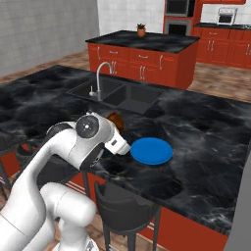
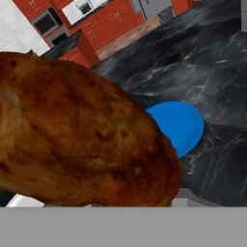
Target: Transport the chicken drumstick and squash to the fridge. Place the chicken drumstick on the rack containing meat and place the squash on the rack containing the vegetable, ensuring meats and vegetables are on different racks.
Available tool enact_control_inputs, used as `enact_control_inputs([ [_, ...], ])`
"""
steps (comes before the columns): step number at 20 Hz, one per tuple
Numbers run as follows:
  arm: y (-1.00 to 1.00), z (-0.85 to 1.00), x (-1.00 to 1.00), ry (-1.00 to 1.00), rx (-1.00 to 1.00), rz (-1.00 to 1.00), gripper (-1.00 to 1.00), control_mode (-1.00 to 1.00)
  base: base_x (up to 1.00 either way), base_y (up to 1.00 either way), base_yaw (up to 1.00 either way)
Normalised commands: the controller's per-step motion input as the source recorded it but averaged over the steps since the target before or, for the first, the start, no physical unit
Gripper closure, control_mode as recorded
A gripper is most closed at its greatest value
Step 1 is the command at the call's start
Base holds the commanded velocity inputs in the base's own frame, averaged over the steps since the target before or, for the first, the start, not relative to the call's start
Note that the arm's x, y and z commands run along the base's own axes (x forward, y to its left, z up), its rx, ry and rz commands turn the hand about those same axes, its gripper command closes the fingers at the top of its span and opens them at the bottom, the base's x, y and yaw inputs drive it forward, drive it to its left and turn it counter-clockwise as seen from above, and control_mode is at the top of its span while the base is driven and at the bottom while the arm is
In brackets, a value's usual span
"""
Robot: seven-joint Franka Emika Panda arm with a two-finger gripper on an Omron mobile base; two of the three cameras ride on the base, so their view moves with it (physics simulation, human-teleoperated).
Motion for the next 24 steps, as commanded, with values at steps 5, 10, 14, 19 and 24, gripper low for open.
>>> enact_control_inputs([
  [5,0.06,1.00,-0.58,0.00,0.00,0.00,1.00,-1.00,0.00,0.00,0.00],
  [10,0.19,0.67,-0.63,0.01,0.00,0.01,1.00,-1.00,0.00,0.00,0.00],
  [14,0.50,0.56,-0.58,0.05,-0.04,0.04,1.00,-1.00,0.00,0.00,0.00],
  [19,0.23,0.57,-0.69,0.00,-0.02,0.05,1.00,-1.00,0.00,0.00,0.00],
  [24,0.06,0.30,-0.66,-0.04,-0.02,0.05,1.00,-1.00,0.00,0.00,0.00],
])
